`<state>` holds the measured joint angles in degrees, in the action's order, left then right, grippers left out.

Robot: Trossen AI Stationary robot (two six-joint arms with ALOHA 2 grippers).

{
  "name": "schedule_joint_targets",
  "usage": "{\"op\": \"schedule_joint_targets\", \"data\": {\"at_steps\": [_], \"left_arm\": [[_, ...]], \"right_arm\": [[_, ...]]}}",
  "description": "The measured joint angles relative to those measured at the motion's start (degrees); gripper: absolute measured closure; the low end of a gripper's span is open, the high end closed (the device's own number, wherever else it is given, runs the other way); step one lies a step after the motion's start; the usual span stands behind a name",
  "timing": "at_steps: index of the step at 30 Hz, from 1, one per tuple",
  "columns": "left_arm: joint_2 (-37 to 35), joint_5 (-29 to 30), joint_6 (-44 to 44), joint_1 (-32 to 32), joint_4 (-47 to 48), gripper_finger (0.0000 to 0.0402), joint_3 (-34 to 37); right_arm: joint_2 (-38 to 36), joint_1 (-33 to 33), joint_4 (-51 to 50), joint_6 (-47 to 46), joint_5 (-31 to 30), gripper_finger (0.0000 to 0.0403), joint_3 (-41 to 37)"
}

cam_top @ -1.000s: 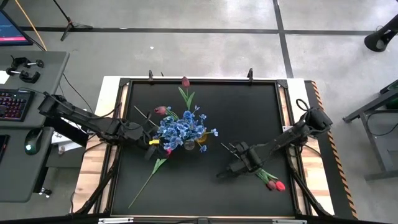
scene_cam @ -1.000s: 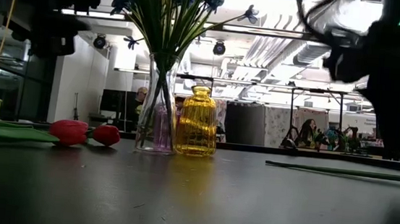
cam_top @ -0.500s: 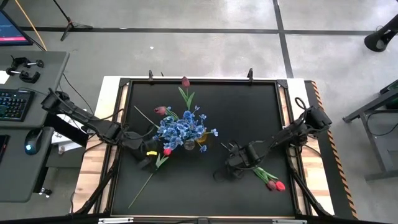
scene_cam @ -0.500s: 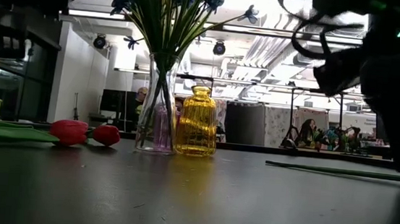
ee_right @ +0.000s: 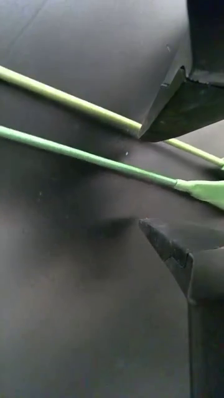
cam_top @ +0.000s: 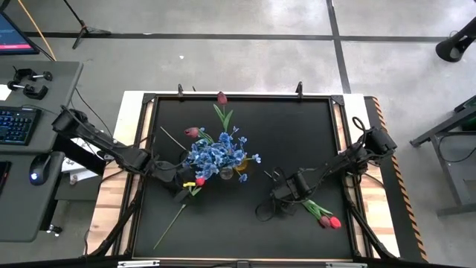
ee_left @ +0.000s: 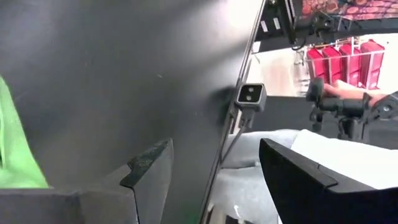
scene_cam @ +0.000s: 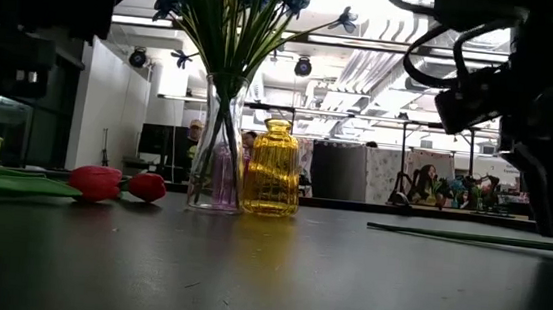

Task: Sort flowers into vase by color
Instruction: Put the dark red flower into the pink vase

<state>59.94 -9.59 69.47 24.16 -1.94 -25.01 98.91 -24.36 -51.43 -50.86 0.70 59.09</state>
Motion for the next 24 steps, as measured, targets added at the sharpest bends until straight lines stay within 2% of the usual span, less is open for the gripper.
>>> {"op": "schedule_joint_targets", "data": {"at_steps": [5,9,12,15,19,21,24], "left_arm": [[4.71,1.8,-0.98,0.0,-4.64,0.0174,0.02],[7.63,1.56,-3.43,0.0,-5.33,0.0174,0.02],[8.88,1.52,-5.44,-0.01,-5.23,0.0174,0.02],[9.24,1.41,-5.31,-0.02,-5.1,0.0174,0.02],[9.22,1.78,-6.72,-0.38,-5.22,0.0174,0.02],[9.22,1.38,-6.96,-0.99,-5.28,0.0174,0.02],[9.22,1.1,-7.6,-1.47,-5.29,0.0174,0.02]], "right_arm": [[0.0,-0.04,-0.14,3.4,0.43,0.0199,-0.02],[0.0,0.12,-0.16,5.32,-1.61,0.021,-0.02],[0.0,0.43,-0.17,4.35,-1.47,0.0247,-0.02],[0.0,0.22,-0.11,2.03,0.96,0.03,-0.02],[0.02,-0.55,0.2,0.13,1.13,0.0365,-0.01],[0.02,-0.5,0.11,-1.93,1.58,0.0385,-0.02],[0.02,-0.46,-0.39,-4.98,2.13,0.0392,-0.02]]}}
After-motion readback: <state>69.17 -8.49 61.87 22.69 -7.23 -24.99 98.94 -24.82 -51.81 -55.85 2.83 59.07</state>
